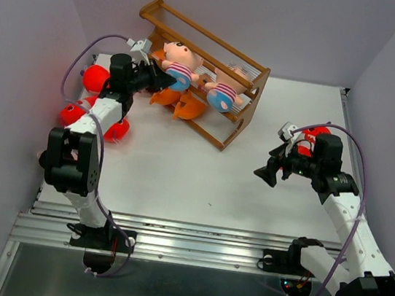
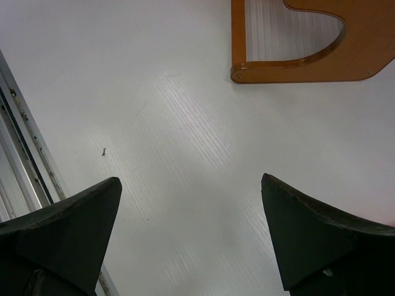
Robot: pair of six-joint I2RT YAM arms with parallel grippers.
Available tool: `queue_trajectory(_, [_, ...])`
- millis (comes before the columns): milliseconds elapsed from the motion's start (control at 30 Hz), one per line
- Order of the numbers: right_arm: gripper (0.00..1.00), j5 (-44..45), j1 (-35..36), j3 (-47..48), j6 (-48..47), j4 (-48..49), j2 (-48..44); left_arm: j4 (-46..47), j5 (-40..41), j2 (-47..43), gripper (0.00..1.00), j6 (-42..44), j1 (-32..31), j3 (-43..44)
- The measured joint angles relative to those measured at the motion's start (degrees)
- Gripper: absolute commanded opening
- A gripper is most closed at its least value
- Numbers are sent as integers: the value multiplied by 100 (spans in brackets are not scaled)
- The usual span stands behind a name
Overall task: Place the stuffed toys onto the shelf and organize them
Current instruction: Place the stuffed toy onto shelf
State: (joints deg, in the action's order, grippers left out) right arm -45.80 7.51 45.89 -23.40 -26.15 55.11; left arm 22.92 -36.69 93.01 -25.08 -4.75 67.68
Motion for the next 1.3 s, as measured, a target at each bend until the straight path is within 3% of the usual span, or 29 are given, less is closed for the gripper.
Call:
queue_trajectory(533, [100,94,0,-105,-46,-26,4,-1051,-1180,1803,0,98,0,2131])
queue_trajectory(1300, [100,192,0,-107,-87,-26,101,-1694,-2227,2288,0,450,35,2634])
